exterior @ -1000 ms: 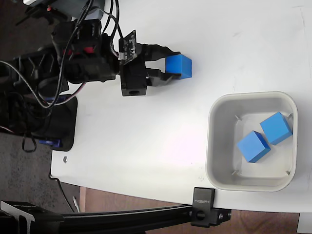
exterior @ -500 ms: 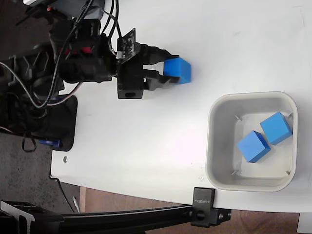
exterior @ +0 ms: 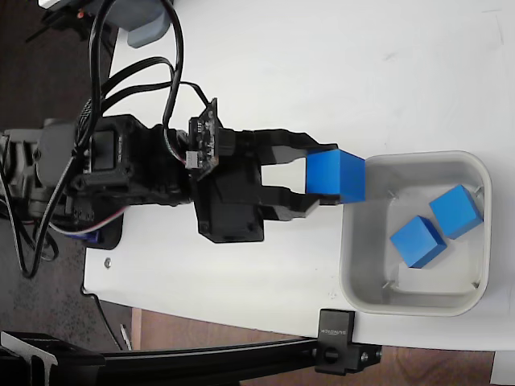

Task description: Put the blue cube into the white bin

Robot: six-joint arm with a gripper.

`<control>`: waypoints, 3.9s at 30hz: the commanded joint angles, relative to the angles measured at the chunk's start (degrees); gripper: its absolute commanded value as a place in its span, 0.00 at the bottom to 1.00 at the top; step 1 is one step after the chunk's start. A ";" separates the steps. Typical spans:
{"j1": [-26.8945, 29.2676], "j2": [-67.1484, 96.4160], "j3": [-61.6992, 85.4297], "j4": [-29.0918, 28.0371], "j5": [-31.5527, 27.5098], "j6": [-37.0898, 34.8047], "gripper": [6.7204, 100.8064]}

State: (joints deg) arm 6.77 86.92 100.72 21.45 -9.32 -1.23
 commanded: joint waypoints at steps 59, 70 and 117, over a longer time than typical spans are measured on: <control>-12.30 88.07 70.84 22.85 17.84 6.06 0.99; -12.30 88.07 70.84 22.85 17.84 6.06 0.99; -12.30 88.07 70.84 22.85 17.84 6.06 0.99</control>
State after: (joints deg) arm -5.62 173.67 172.97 44.56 8.00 4.83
